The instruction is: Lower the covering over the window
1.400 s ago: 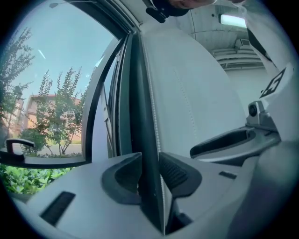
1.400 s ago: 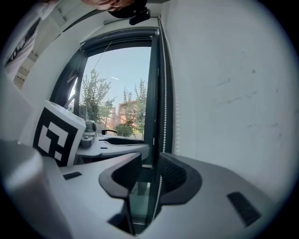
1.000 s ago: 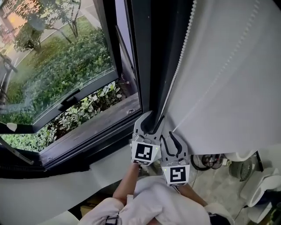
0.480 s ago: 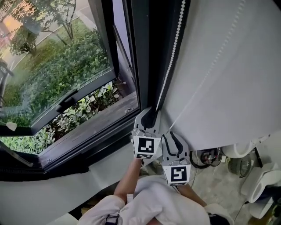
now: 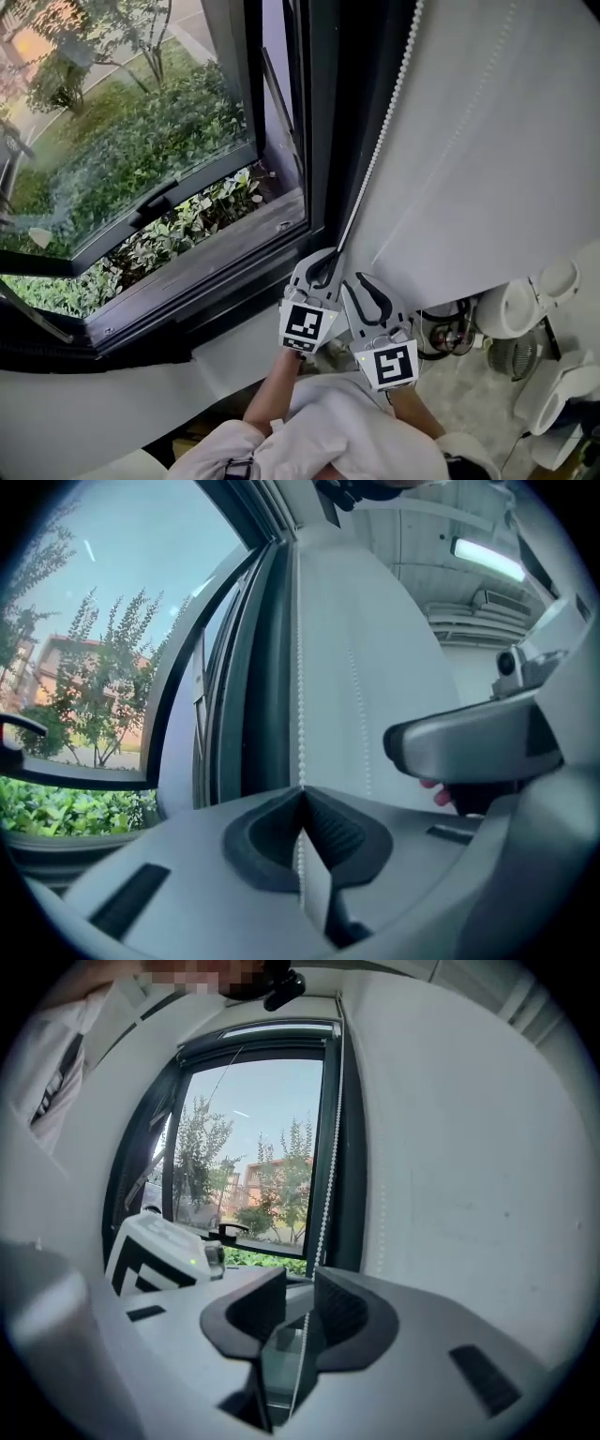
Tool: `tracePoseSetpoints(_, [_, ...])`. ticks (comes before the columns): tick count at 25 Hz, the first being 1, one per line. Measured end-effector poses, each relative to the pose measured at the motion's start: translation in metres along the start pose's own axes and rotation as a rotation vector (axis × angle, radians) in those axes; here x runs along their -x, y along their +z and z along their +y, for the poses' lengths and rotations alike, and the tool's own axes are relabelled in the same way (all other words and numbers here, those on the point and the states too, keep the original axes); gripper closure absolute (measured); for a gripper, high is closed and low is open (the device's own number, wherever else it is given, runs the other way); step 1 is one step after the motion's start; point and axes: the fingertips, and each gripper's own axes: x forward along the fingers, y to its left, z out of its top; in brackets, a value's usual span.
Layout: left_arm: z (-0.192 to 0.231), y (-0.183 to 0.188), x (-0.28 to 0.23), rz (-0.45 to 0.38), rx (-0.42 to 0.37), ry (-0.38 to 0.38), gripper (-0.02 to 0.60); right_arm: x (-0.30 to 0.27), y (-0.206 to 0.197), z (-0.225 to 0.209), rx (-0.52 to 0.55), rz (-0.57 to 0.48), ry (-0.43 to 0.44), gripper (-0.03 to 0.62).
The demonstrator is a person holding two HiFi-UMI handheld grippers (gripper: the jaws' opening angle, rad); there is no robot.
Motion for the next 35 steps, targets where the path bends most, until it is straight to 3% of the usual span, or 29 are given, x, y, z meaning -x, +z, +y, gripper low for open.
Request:
tracePoseSetpoints(9, [-0.014, -0.002, 0.030, -0.015, 0.009, -0.026, 0.569, -0.004, 0.052, -0.005, 0.004, -0.096, 0.045, 0.487])
tracePoseSetpoints(18, [-0.025, 0.000, 0.044, -0.019, 0.021, -0.046, 0.569, -0.020, 0.074, -0.006, 0.033, -0.107, 0.073, 0.480])
tracePoseSetpoints(21, [-0.027, 0.001, 0.047, -0.022, 0.024, -0.052, 0.569, -0.021, 0.076, -0.003, 0.039, -0.118, 0.082, 0.493])
tracePoseSetpoints(22, [-0.028, 0.001, 0.047, -0.023, 0.023, -0.054, 0.569, -0.021, 0.077, -0.002, 0.047, -0.128, 0.084, 0.556])
tracePoseSetpoints(24, [-0.029, 0.000, 0.048, -0.020, 0.020, -0.058, 0.569, -0.020, 0.076, 0.002, 0.067, -0.151, 0.079, 0.597])
tracePoseSetpoints(29, [-0.033, -0.010, 0.049, 0.004, 0.025, -0.068, 0.569, -0.018, 0.067, 0.007, 0.008, -0.218, 0.070, 0.599])
tracePoseSetpoints(35, [-0.043, -0.044, 0.052, 0.100, 0.029, -0.092, 0.569, -0.021, 0.032, 0.016, -0.036, -0.172, 0.096, 0.600])
